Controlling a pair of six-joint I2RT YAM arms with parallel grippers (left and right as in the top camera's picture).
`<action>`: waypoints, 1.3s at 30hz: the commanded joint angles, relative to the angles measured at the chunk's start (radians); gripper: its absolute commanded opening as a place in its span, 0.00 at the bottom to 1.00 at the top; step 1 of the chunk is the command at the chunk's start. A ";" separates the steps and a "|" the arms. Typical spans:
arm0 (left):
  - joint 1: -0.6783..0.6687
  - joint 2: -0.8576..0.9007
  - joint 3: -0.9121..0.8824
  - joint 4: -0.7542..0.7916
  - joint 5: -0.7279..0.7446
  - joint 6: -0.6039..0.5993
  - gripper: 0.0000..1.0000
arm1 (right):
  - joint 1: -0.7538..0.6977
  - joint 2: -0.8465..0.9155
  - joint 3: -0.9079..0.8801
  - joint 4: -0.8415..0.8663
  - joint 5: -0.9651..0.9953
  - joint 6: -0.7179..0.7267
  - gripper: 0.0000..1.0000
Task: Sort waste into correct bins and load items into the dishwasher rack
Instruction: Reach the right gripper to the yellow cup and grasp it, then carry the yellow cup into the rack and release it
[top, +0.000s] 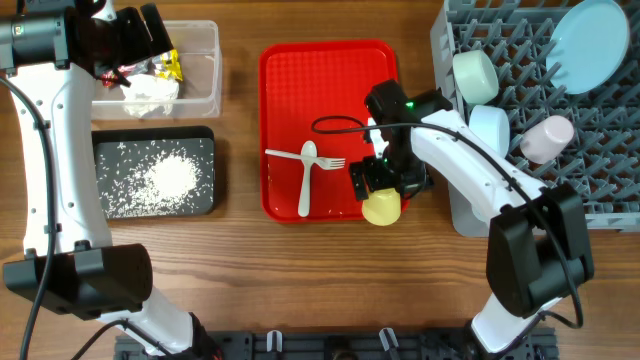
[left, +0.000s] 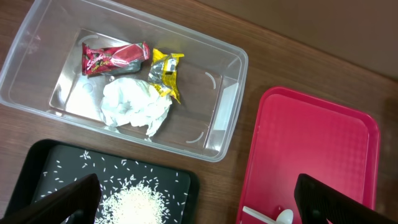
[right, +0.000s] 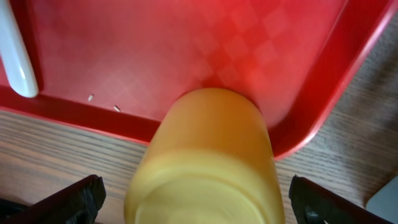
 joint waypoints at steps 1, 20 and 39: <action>0.006 0.008 -0.006 0.001 -0.002 0.016 1.00 | 0.002 0.021 -0.003 -0.002 0.026 0.013 0.96; 0.006 0.008 -0.006 0.001 -0.002 0.016 1.00 | -0.014 -0.010 0.130 0.009 0.148 0.014 0.51; 0.006 0.008 -0.006 0.001 -0.002 0.016 1.00 | -0.708 -0.338 0.286 -0.078 0.185 -0.101 0.51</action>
